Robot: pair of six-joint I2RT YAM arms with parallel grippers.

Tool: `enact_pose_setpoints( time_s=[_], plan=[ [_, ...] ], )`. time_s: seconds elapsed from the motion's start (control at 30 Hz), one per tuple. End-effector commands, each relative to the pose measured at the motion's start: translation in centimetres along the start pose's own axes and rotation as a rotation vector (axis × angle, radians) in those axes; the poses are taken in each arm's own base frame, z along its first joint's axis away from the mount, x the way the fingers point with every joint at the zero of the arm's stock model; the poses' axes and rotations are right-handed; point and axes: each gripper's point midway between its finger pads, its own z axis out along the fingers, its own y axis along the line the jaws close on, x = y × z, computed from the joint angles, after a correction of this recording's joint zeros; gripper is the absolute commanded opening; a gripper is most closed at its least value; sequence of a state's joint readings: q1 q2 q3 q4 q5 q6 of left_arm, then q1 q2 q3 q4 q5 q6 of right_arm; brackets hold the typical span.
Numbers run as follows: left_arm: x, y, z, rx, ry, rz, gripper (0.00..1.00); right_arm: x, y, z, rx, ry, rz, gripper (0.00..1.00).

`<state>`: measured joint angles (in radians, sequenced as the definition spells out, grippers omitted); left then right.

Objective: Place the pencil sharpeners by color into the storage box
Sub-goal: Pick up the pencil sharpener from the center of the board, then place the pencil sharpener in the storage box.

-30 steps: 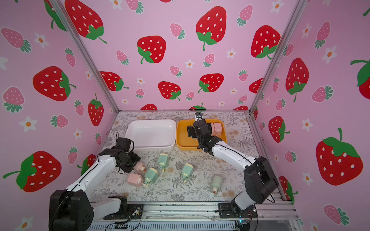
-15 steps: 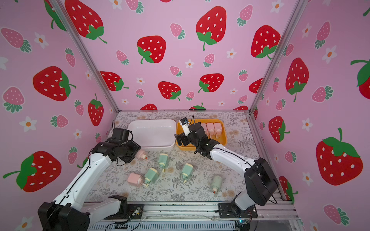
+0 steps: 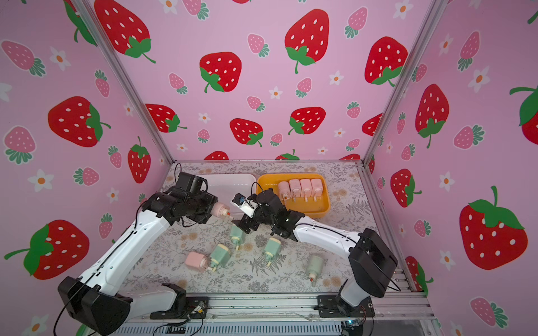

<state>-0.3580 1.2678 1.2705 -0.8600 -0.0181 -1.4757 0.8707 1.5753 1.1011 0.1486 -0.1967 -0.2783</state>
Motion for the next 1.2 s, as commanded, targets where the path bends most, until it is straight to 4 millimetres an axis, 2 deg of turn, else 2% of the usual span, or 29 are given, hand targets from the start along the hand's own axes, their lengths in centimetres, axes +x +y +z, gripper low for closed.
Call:
enact_pose_setpoints(
  time_s=[0.0,0.17,0.4,0.8,0.97,1.17],
  plan=[
    [0.1,-2.2,-0.3,0.065,0.007,-0.076,0.0,-2.4,0.1,0.6,-0.004,-0.065,-0.082,0.93],
    [1.0,-2.5,0.4,0.063,0.048,-0.081,0.0,-3.0,0.6,2.0,-0.012,-0.076,-0.148,0.89],
    [1.1,-2.4,0.3,0.084,0.042,-0.081,0.0,-2.5,1.2,3.7,-0.022,-0.068,-0.258,0.86],
    [2.3,-2.3,1.1,0.077,0.106,-0.087,0.0,-4.2,0.6,4.7,0.055,-0.108,-0.338,0.82],
    [2.0,-2.0,0.9,0.069,0.092,-0.092,0.0,-4.0,0.9,5.1,0.036,-0.098,-0.373,0.73],
    [1.9,-2.0,0.9,0.072,0.084,-0.095,0.0,-3.7,1.4,5.2,0.004,-0.082,-0.376,0.53]
  ],
)
